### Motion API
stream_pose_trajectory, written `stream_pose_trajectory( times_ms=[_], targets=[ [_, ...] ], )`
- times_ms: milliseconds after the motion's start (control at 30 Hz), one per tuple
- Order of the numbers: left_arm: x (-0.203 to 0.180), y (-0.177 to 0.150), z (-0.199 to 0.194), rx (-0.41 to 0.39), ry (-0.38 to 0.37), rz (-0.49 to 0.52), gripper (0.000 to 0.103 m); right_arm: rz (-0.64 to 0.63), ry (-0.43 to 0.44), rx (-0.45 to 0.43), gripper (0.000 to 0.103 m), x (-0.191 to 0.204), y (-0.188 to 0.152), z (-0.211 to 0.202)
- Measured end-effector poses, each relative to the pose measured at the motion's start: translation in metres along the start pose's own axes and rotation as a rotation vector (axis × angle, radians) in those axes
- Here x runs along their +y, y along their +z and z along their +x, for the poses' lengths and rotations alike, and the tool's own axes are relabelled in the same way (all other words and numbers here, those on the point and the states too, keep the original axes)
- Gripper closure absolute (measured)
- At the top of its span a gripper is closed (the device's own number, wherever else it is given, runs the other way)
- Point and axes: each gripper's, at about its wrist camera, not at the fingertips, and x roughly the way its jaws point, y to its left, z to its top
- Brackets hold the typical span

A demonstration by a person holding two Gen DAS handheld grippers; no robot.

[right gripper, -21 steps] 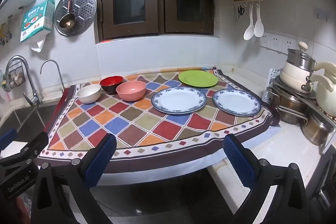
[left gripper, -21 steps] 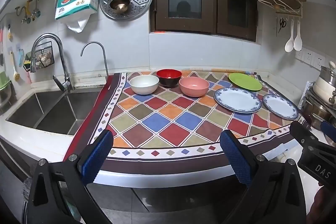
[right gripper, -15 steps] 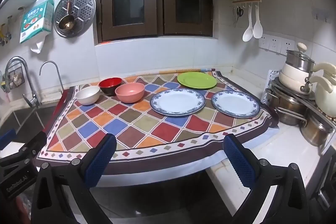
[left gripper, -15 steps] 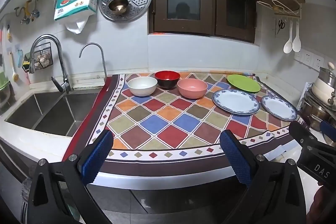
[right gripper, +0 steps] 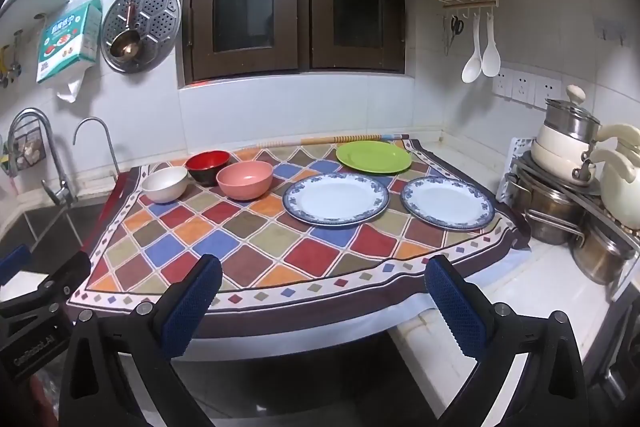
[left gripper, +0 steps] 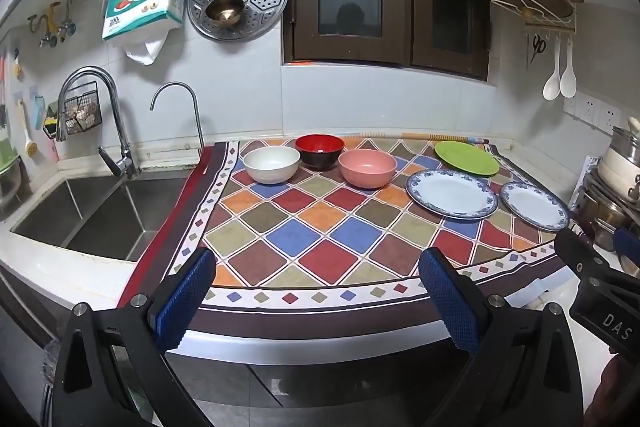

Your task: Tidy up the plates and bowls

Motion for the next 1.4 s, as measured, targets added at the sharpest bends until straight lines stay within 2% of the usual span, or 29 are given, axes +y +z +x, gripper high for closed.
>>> stream_pose_trajectory(
  times_ms=[1400],
  targets=[
    [-0.007,-0.001,0.014,0.012,0.001,0.005,0.0,-0.017,-0.019,-0.01,0.0,-0.004,0.005,0.006]
  ],
)
